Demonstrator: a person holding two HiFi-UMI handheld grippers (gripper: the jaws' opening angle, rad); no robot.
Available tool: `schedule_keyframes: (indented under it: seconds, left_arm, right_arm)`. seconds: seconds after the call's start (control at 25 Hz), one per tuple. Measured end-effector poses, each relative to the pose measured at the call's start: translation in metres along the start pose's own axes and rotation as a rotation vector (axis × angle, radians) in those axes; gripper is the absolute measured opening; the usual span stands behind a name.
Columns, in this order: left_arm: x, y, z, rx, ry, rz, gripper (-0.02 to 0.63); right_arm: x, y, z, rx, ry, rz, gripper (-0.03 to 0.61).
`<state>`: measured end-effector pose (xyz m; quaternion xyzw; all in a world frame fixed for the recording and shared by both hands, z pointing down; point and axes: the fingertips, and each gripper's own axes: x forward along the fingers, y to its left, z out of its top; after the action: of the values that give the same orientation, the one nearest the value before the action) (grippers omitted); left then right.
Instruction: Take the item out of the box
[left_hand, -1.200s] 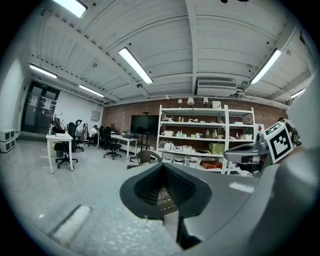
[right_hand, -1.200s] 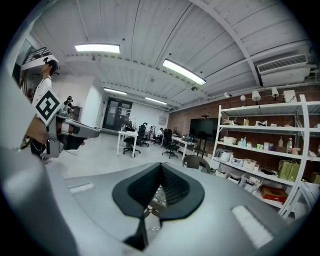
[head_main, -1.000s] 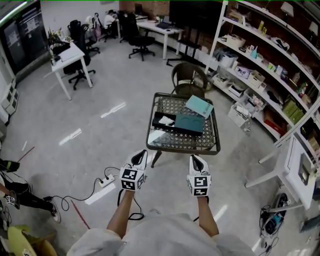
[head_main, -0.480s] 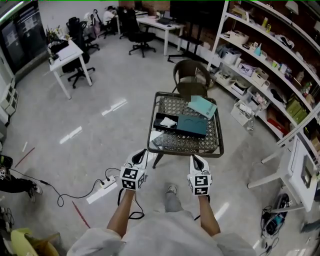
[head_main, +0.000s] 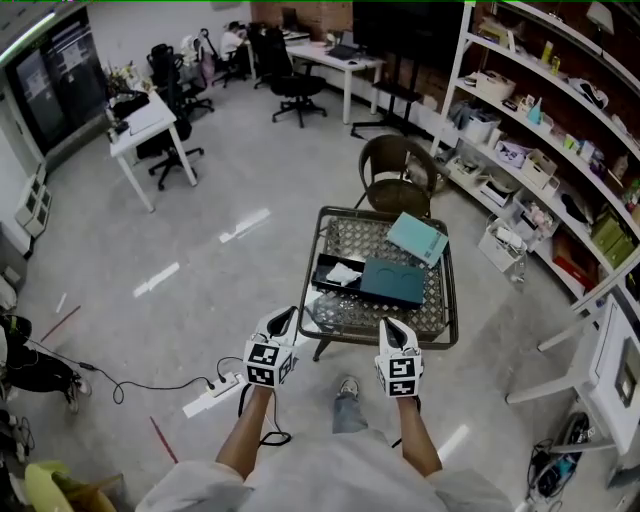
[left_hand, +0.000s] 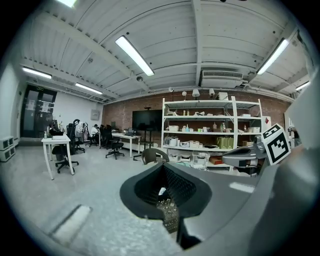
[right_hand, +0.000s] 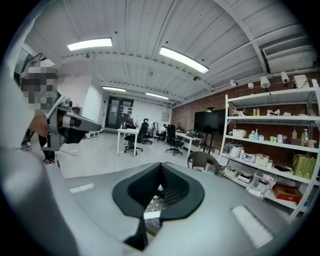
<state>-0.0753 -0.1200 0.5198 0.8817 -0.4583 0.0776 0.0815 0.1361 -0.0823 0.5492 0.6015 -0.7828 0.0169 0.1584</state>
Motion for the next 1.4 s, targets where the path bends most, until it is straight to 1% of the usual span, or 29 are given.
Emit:
schedule_keyframes:
  seconds: [0.24, 0.48, 0.6, 0.76, 0.92, 1.0, 1.24, 1.4]
  left_arm:
    - [0.071, 0.011, 0.033, 0.016, -0.006, 0.027, 0.005]
    - [0.138, 0.035, 0.059, 0.015, -0.013, 0.074, 0.005]
    - [0.164, 0.046, 0.067, 0.012, -0.013, 0.096, 0.005]
    - [0.192, 0.060, 0.072, 0.005, -0.013, 0.121, 0.005]
    - [0.210, 0.067, 0.068, -0.007, -0.004, 0.132, 0.005]
    - [0.214, 0.071, 0.065, -0.013, 0.005, 0.136, 0.005]
    - [0.218, 0.086, 0.051, -0.029, 0.037, 0.132, 0.005]
    - [0.228, 0.102, 0.041, -0.039, 0.059, 0.115, 0.005]
  right_arm:
    - [0.061, -0.050, 0.020, 0.006, -0.017, 0.029, 0.000]
    - [0.130, -0.097, 0.043, 0.002, -0.040, 0.062, 0.000]
    - [0.161, -0.113, 0.052, -0.006, -0.048, 0.080, 0.000]
    - [0.194, -0.127, 0.054, -0.014, -0.048, 0.106, 0.000]
    - [0.213, -0.135, 0.056, -0.012, -0.039, 0.119, 0.000]
    - [0.219, -0.135, 0.050, -0.011, -0.025, 0.128, 0.000]
    - [0.232, -0.121, 0.038, -0.008, 0.013, 0.144, 0.000]
    - [0.243, -0.113, 0.034, -0.014, 0.028, 0.146, 0.000]
